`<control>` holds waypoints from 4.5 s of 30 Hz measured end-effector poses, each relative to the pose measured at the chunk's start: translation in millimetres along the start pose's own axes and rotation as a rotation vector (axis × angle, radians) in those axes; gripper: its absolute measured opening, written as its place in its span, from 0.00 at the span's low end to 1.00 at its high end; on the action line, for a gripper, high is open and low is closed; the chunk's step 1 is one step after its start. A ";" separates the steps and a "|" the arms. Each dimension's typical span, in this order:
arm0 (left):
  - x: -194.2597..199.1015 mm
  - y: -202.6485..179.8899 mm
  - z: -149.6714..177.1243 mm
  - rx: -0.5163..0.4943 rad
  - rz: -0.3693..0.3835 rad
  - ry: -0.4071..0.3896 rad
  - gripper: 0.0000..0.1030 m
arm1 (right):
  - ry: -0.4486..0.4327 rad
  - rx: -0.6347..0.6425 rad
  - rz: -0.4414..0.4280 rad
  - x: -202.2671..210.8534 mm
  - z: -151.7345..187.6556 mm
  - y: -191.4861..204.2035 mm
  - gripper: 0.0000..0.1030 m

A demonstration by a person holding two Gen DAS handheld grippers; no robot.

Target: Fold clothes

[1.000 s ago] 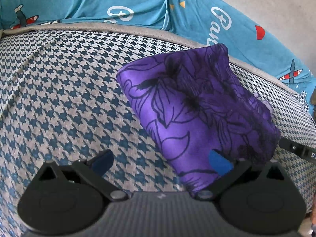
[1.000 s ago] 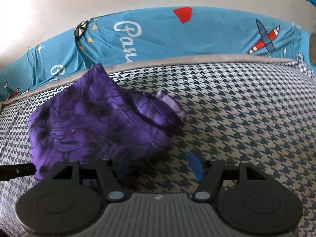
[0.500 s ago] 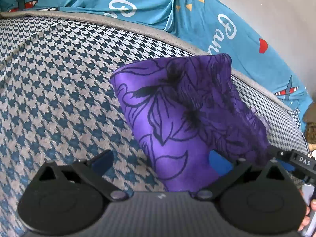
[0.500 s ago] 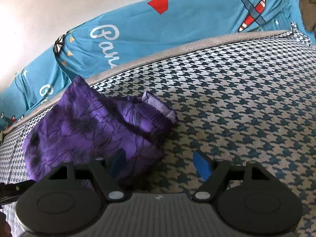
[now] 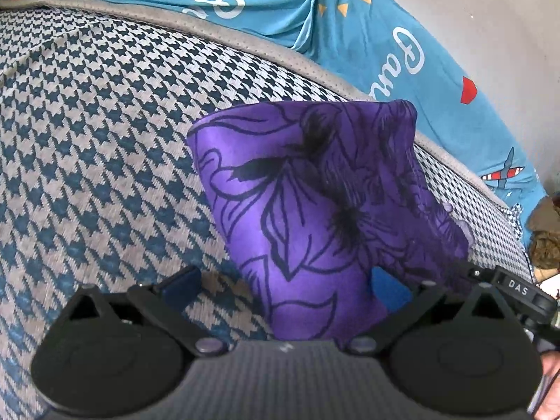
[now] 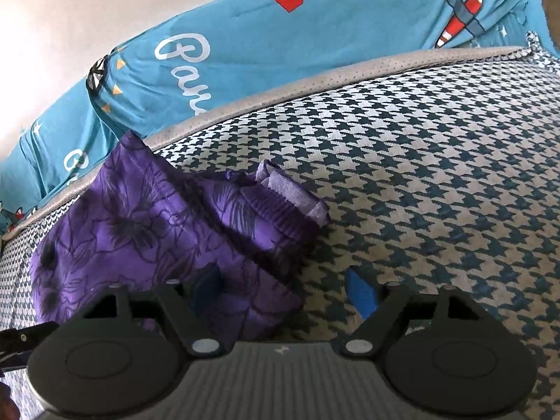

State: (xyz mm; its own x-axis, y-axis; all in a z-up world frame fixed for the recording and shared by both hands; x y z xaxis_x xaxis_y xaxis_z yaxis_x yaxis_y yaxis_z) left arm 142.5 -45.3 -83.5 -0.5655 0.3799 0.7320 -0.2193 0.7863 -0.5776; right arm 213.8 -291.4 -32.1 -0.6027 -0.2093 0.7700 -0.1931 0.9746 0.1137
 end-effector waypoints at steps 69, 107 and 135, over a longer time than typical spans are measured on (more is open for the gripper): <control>-1.8 -29.6 -20.0 -0.085 -0.022 -0.128 0.64 | -0.110 0.143 -0.178 -1.8 -14.6 57.8 0.23; 8.3 -59.4 -14.5 -0.203 -0.034 -0.299 0.41 | -0.228 0.297 -0.185 2.3 -18.5 88.7 0.22; 119.0 39.6 -57.4 -0.116 -0.181 -0.446 0.41 | -0.265 0.374 -0.434 19.6 -5.3 231.4 0.22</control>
State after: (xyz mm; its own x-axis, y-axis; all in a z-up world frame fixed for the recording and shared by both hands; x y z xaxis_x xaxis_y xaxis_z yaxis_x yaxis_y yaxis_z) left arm 112.2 59.0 1.5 -0.8172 0.0064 0.5763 -0.2701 0.8791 -0.3928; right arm 161.4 -69.6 12.6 -0.5708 -0.6391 0.5155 -0.6922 0.7122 0.1166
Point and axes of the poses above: each gripper's, at about its wrist camera, not at the fingertips, and x roughly against the way its jaws point, y to its left, z to its underside, the point moved 8 cm from there along -x, roughly the way its jaws point, and after that the axes turned 13 degrees about x, right-handed, at the moved point
